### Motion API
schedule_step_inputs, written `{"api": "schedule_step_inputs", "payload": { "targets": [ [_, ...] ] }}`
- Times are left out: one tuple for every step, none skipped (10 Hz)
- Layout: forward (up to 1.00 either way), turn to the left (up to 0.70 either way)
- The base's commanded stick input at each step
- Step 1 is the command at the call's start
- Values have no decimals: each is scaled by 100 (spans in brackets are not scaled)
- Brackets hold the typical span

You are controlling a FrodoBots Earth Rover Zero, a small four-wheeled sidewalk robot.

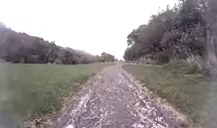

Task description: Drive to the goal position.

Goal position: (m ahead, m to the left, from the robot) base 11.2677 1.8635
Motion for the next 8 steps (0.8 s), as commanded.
{"api": "schedule_step_inputs", "payload": {
  "targets": [
    [85,0],
    [84,0],
    [84,0],
    [83,0],
    [83,0],
    [83,0],
    [83,0],
    [83,0]
  ]
}}
